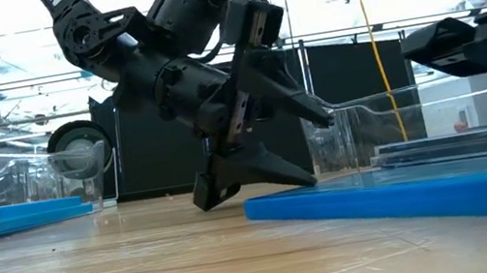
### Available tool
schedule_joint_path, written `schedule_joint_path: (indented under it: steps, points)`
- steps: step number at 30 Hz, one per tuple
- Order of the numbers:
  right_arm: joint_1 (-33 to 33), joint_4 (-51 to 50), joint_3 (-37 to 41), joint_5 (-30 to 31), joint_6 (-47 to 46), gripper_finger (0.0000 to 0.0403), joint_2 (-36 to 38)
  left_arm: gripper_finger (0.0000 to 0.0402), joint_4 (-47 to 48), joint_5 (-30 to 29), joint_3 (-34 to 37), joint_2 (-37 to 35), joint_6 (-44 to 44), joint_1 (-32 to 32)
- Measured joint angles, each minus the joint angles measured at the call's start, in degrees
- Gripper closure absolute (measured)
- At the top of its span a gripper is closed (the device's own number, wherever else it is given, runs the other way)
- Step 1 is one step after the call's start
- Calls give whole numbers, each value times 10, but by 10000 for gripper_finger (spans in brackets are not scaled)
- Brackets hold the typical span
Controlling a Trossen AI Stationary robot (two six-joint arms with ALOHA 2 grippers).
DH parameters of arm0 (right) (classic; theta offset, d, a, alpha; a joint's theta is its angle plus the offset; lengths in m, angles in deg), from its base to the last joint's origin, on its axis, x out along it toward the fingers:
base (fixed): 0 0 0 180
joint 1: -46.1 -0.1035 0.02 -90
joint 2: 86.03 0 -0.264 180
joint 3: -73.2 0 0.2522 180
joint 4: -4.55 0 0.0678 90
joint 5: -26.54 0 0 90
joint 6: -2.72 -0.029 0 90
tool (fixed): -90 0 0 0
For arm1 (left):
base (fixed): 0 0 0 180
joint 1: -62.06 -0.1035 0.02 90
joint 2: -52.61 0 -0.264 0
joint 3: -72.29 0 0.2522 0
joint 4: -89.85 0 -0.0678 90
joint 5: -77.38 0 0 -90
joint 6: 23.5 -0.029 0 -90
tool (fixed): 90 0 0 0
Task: Pick & place jewel cases by type
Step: Put the blue CD case into the left transparent bin
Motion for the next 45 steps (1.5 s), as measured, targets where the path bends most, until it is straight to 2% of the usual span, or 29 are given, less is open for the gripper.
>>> schedule_joint_path:
  steps: [5, 16, 25, 28, 34, 40, 45]
  points:
    - [0, -1, 0, 1, 1, 403, 0, 163, 28, 14, 0, -4, -29, -9]
    - [0, -1, 0, -1, 1, 403, 0, 163, 46, 48, 4, -39, -34, -32]
    - [0, 2, 0, -1, 11, 403, 0, 163, -34, 140, 4, -40, -13, -36]
    - [0, 4, 0, -1, 12, 403, 0, 163, -40, 136, 3, -41, -15, -36]
    - [0, 4, 0, -1, 14, 403, 0, 163, 58, 98, 3, -41, -50, -53]
    - [2, 4, 0, -1, 16, 403, 0, 163, 78, 75, 2, -43, -88, -64]
    - [4, 4, 0, -1, 16, 403, 0, 163, 134, 88, -38, -45, -122, -70]
